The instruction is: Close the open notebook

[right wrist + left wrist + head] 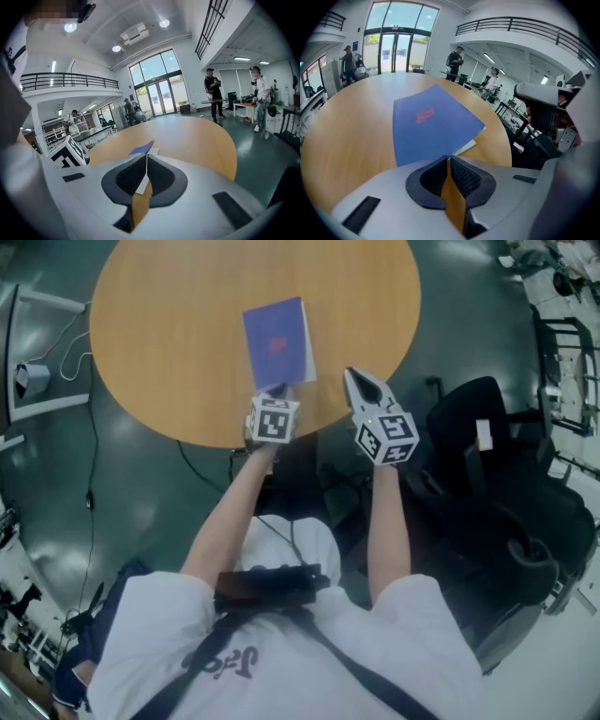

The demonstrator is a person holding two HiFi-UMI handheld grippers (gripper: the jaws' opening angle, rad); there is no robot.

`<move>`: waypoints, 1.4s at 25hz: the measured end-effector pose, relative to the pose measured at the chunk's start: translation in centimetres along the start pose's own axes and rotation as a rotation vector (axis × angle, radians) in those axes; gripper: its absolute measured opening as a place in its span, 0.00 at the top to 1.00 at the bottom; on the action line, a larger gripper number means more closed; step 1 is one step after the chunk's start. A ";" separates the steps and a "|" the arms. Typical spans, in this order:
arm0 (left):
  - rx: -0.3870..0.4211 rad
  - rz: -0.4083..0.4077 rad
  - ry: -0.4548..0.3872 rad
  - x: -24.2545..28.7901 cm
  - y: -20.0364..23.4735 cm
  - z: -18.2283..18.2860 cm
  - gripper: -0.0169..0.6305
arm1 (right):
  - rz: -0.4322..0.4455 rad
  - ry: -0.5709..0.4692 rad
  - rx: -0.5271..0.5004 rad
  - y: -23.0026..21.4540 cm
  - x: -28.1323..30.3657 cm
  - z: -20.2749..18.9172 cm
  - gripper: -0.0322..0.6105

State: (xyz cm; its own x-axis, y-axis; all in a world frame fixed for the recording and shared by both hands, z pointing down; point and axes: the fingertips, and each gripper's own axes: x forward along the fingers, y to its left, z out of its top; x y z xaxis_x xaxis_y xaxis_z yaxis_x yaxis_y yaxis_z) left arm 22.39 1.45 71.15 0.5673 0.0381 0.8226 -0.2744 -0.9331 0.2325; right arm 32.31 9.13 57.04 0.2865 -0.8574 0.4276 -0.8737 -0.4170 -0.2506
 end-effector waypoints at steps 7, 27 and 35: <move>0.017 -0.014 0.059 0.2 0.2 -1.1 0.95 | -0.037 -0.033 0.090 0.6 -0.8 -0.8 0.90; -0.016 -0.070 -0.578 -19.3 2.3 9.6 0.95 | -0.049 -0.247 -0.083 13.9 -3.5 9.7 0.91; 0.099 -0.014 -0.880 -31.3 3.0 14.6 0.95 | -0.049 -0.429 -0.200 19.8 -6.7 18.1 0.92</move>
State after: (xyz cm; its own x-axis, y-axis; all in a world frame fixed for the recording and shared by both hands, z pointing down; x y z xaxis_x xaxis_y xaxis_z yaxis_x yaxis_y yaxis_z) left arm 15.12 -7.76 38.48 0.9730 -0.2012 0.1132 -0.2177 -0.9629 0.1597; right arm 20.15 1.17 33.48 0.4292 -0.9028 0.0273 -0.9015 -0.4301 -0.0486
